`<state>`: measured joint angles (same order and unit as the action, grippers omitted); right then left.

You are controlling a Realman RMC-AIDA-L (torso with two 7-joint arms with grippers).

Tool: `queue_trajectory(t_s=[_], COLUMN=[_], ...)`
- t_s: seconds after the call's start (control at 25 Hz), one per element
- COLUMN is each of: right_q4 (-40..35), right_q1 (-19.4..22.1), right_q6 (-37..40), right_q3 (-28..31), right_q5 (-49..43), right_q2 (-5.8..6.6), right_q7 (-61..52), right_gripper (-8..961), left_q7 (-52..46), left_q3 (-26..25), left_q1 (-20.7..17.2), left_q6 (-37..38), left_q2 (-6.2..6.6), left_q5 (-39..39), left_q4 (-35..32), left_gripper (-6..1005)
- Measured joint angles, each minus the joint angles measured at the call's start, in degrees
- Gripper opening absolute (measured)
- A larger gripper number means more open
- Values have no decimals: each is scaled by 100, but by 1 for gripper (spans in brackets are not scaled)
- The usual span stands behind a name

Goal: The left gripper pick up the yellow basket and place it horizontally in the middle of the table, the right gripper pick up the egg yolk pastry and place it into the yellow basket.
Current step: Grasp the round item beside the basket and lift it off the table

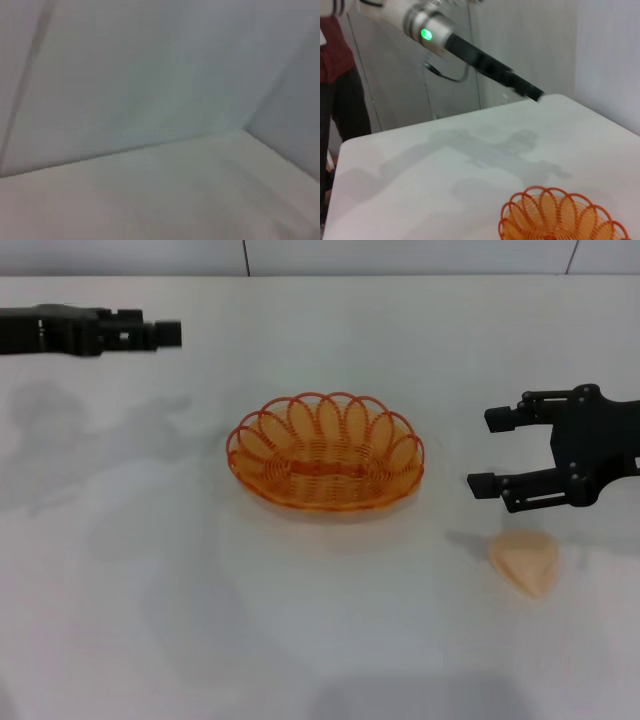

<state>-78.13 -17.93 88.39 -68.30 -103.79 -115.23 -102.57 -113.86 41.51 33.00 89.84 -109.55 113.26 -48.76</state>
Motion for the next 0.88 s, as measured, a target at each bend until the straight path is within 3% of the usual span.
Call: queue_trajectory(t_s=[0.28, 0.88], right_q4=[-108, -673], right_q1=[-22, -78], right_q6=[-16, 272], right_q3=[-117, -337], right_q5=[-533, -1879], right_q2=[1, 10], right_q7=[-461, -1610], right_gripper=[797, 793], left_q7=[632, 1269], left_q3=[63, 248], left_q1=[-387, -584], left_q6=[755, 1487], left_q2=[-103, -220], left_q5=[199, 304], left_q4=[-785, -1053], left_gripper=[878, 877])
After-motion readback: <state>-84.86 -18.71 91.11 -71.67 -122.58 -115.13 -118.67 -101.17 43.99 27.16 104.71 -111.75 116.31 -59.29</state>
